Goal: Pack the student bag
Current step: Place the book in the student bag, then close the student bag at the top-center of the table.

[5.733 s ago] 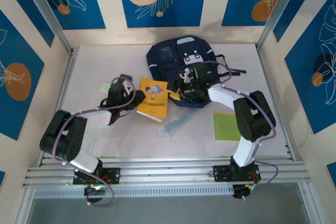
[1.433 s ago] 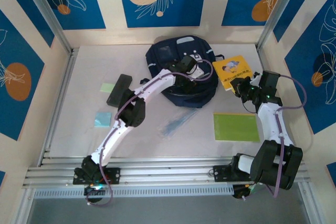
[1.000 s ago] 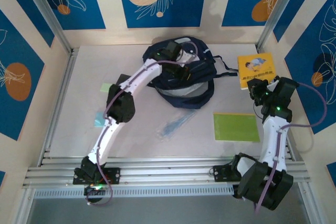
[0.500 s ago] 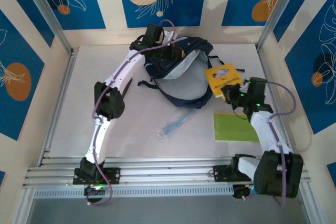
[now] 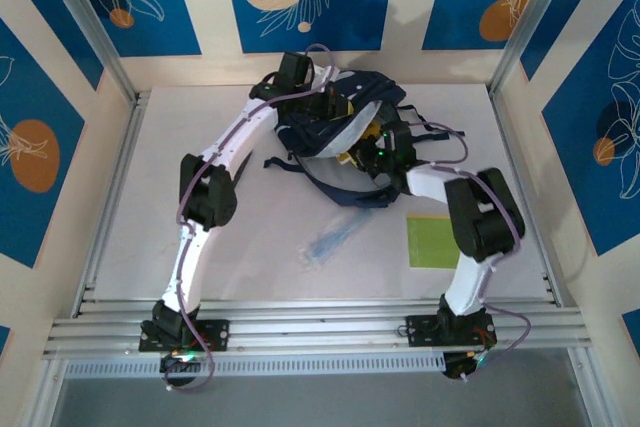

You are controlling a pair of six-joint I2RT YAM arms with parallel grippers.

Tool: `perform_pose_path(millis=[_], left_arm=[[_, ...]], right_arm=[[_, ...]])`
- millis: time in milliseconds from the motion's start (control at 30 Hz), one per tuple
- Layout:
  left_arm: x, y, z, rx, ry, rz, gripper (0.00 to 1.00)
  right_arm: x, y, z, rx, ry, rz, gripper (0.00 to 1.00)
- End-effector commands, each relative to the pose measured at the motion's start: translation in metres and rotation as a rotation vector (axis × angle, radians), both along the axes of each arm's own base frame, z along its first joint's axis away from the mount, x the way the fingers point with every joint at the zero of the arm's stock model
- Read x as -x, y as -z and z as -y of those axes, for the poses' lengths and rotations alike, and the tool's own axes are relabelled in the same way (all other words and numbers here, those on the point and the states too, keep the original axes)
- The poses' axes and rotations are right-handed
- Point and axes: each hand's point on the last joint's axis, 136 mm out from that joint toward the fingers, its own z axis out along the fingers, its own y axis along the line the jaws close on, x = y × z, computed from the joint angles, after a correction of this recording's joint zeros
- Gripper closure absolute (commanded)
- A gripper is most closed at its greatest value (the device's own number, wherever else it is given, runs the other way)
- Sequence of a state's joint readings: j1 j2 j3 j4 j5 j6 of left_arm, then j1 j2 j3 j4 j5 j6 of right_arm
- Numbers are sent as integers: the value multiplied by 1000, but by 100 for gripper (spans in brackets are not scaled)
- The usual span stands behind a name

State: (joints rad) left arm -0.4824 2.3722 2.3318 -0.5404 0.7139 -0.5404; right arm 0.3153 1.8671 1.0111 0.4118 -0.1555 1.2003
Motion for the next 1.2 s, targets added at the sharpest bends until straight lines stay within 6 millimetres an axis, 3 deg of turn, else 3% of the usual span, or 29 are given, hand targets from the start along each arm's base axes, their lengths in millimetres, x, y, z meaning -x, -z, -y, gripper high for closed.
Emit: perform_pose_path(millis=[0,67,200,433,667,867,1033,1167], left_arm=[[1,-66,-8,82,1,165,100],[0,-62,-11,75,-11,162,100],[-8,-54,-19,57,-48,165,100],[-22,-26,-38,-23,-109,159,100],[-14,11,-56,-161,-137,167,100],[12,30,-72,-329,-137,186,100],[40,31,-78,-341,-163,202,61],[54,29,-82,-302,-191,203,51]], right_arm=[[-51,-54,-18,-85,19,242,100],[-61,-37,-23,-89,12,185,96],[-51,-21,-19,-107,25,99,64],[35,-7,27,56,1,-117,29],[125,-2,85,332,-87,-299,21],[190,18,144,523,-11,-522,18],[232,29,172,516,104,-634,11],[257,31,182,505,160,-722,7]])
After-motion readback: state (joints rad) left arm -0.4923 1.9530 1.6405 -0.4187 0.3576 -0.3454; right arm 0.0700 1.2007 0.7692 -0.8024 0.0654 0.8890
